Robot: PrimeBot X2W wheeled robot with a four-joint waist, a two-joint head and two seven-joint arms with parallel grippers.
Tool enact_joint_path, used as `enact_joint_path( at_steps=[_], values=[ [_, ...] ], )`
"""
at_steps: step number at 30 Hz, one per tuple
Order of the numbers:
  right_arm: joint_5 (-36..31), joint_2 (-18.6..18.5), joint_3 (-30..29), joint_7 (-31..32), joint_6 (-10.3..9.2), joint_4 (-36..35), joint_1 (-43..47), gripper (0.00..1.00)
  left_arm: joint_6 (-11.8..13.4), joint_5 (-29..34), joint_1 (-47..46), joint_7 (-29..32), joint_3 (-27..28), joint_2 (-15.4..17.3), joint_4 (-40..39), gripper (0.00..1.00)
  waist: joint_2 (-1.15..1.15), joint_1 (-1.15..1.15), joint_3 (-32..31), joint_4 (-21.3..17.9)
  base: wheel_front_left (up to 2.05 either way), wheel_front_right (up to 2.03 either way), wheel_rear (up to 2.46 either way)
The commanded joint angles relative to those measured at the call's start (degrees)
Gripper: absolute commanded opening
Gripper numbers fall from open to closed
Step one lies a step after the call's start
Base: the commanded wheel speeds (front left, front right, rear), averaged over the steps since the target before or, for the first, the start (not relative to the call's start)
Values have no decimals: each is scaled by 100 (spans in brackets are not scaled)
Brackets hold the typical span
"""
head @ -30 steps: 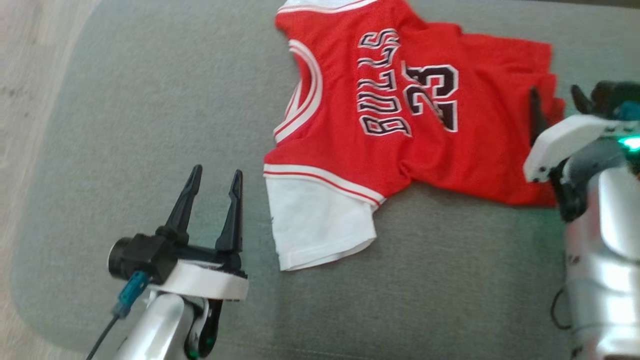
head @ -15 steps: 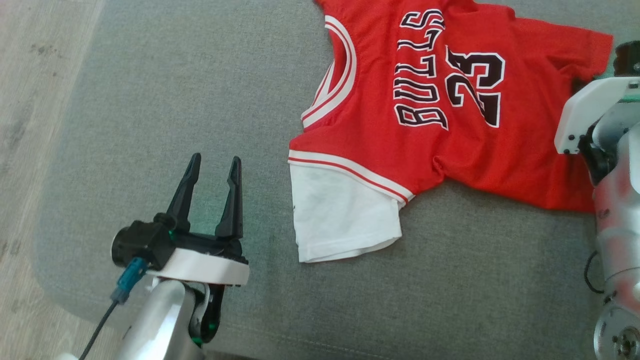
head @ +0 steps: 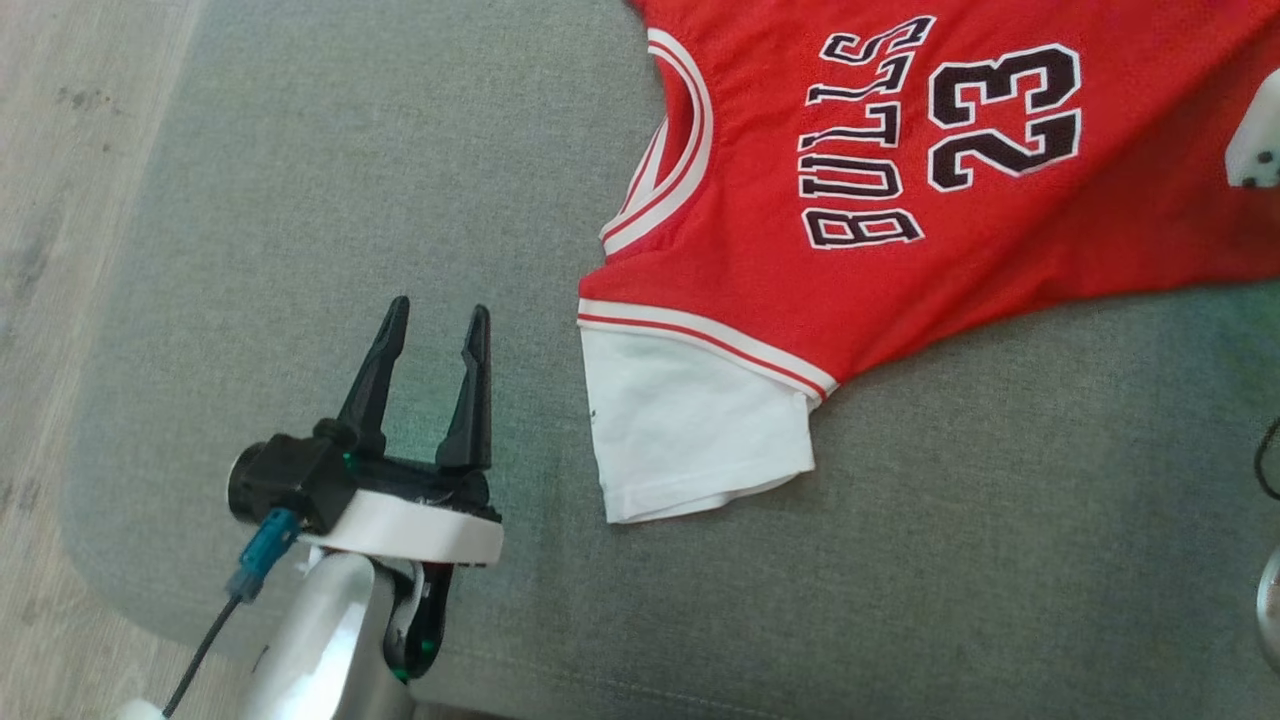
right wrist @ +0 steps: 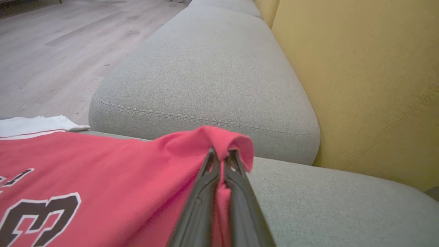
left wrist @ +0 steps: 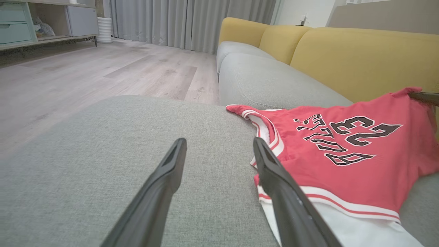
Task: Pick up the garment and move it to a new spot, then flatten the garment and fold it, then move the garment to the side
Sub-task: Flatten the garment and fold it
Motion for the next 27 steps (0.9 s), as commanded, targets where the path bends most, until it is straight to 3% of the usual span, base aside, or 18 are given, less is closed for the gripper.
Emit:
enact_joint_path(
  at_steps=[1,2,4,10,17,21,27],
  values=[
    [-100,1,35,-111,-5,-125,-196,0,-36,61,-202,-29,273,30,-146,100,0,0,-7,8,0,0,0],
    [-181,-2,-22,-184,-5,-109,-230,0,-47,79,-202,-29,286,20,-143,100,0,0,-15,11,0,0,0],
    [-355,20,-82,-330,-5,-49,-263,100,-69,117,-194,-29,306,1,-143,100,0,0,-47,8,0,0,0],
    [-542,294,-204,-1119,-5,198,-124,100,-125,214,-99,-29,396,-46,-157,100,0,0,-319,-167,0,0,0],
    [-87,876,-58,-1641,-5,41,542,100,-155,289,94,-29,528,-40,-129,100,0,0,-751,-589,0,0,0],
    [607,1120,461,-1664,-5,-742,1369,100,-162,320,217,-29,602,-29,-93,100,0,0,-976,-851,0,0,0],
    [2138,1164,1426,-1666,-5,-2178,3167,100,-169,356,345,-29,684,-26,-50,100,0,0,-1152,-1140,0,0,0]
  ],
)
